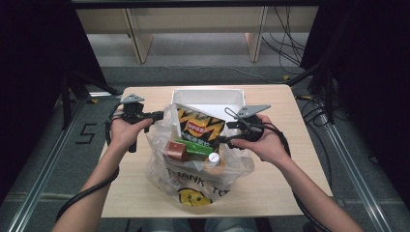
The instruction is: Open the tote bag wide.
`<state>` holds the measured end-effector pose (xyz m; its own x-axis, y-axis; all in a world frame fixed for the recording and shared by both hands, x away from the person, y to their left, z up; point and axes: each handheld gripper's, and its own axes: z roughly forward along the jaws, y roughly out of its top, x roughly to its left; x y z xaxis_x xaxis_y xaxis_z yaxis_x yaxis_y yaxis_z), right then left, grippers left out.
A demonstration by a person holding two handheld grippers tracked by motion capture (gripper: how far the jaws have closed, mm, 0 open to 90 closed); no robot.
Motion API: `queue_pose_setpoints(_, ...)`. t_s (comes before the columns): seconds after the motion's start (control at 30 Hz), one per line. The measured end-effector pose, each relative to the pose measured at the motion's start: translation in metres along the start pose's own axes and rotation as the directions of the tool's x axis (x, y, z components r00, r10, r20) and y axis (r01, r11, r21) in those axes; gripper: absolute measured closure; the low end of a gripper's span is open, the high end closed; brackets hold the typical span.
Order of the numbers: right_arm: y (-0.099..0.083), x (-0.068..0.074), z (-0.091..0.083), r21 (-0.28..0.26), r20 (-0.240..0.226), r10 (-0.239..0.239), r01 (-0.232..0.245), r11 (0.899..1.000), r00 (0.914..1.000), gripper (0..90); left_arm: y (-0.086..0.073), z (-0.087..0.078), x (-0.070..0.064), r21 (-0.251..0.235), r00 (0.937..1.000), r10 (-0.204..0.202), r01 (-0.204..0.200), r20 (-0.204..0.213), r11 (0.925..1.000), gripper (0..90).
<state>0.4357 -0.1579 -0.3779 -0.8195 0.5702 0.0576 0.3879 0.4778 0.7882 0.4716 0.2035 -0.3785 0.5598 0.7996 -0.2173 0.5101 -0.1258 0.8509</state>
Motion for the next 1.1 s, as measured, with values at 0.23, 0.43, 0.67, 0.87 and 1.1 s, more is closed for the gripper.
queue_pose_setpoints(0.23,-0.016,0.003,0.018,0.101,0.039,-0.033,0.029,0.994,0.9987,47.9,0.0,0.0,0.002,-0.001,0.9999,0.005,-0.005,0.012,1.0,87.3)
queue_pose_setpoints(0.43,-0.021,0.003,0.018,0.13,0.022,-0.046,0.043,0.991,0.9987,84.1,0.005,-0.008,0.005,-0.049,1.0,0.001,-0.002,-0.008,0.9988,87.3)
queue_pose_setpoints(0.67,-0.026,0.002,0.015,0.088,0.028,-0.018,0.015,0.996,0.9995,90.0,0.006,-0.008,0.008,-0.131,0.9996,-0.029,0.029,0.006,0.991,87.1)
queue_pose_setpoints(0.87,-0.027,0.004,0.011,0.107,0.006,-0.032,0.031,0.994,0.9995,90.0,-0.002,0.006,0.017,-0.133,0.9935,-0.114,0.114,0.005,0.9846,87.1)
queue_pose_setpoints(1.1,-0.029,0.002,0.01,0.077,0.011,-0.032,0.031,0.997,0.9994,90.0,-0.017,0.02,0.025,-0.066,0.9861,-0.166,0.165,-0.006,0.984,87.2)
